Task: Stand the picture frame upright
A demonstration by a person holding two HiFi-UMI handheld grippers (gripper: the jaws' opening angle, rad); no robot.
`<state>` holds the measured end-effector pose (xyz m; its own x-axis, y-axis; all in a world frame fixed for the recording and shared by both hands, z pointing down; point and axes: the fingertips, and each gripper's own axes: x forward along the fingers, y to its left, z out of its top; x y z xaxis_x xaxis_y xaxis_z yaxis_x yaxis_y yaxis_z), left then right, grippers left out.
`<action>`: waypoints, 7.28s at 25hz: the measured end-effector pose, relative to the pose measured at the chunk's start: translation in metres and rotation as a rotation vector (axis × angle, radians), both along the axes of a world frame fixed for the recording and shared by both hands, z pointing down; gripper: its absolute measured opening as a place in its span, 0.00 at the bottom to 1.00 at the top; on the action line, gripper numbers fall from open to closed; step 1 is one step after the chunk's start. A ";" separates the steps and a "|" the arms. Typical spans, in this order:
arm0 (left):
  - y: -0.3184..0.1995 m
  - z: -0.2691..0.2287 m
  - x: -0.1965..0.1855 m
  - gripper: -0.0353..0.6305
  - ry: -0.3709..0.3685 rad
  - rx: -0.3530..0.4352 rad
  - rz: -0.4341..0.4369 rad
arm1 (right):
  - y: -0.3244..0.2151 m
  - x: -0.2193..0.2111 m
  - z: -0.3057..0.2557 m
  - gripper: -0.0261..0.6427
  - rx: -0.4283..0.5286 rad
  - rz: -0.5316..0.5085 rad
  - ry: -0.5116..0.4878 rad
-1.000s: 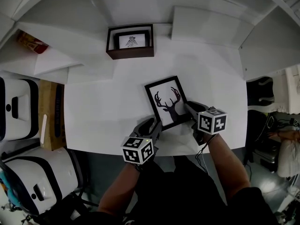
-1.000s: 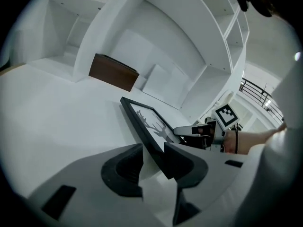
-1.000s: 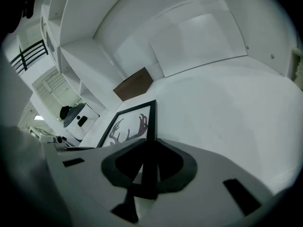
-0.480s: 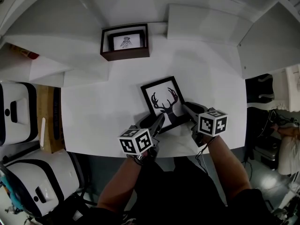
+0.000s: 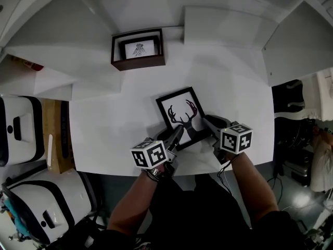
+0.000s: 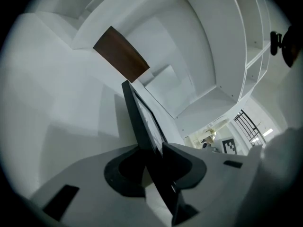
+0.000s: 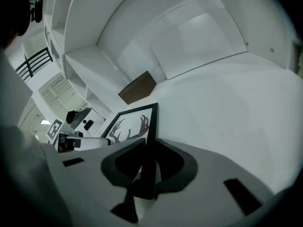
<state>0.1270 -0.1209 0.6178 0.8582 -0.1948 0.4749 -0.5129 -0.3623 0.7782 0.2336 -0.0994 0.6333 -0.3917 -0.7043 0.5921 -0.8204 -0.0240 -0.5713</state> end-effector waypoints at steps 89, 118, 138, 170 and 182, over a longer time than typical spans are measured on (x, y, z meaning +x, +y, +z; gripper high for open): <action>-0.140 -0.074 -0.261 0.35 -0.448 0.891 0.552 | -0.112 -0.278 -0.096 0.14 0.298 -0.292 0.341; -0.222 -0.055 -0.234 0.36 -0.561 1.059 0.455 | -0.194 -0.249 -0.076 0.15 0.276 -0.274 0.509; -0.244 -0.053 -0.221 0.37 -0.534 1.025 0.449 | -0.219 -0.235 -0.074 0.15 0.258 -0.265 0.461; -0.233 -0.046 -0.263 0.37 -0.602 1.051 0.401 | -0.205 -0.228 -0.078 0.21 0.248 -0.207 0.447; -0.213 -0.052 -0.284 0.37 -0.599 1.051 0.374 | -0.174 -0.222 -0.084 0.21 0.251 -0.143 0.444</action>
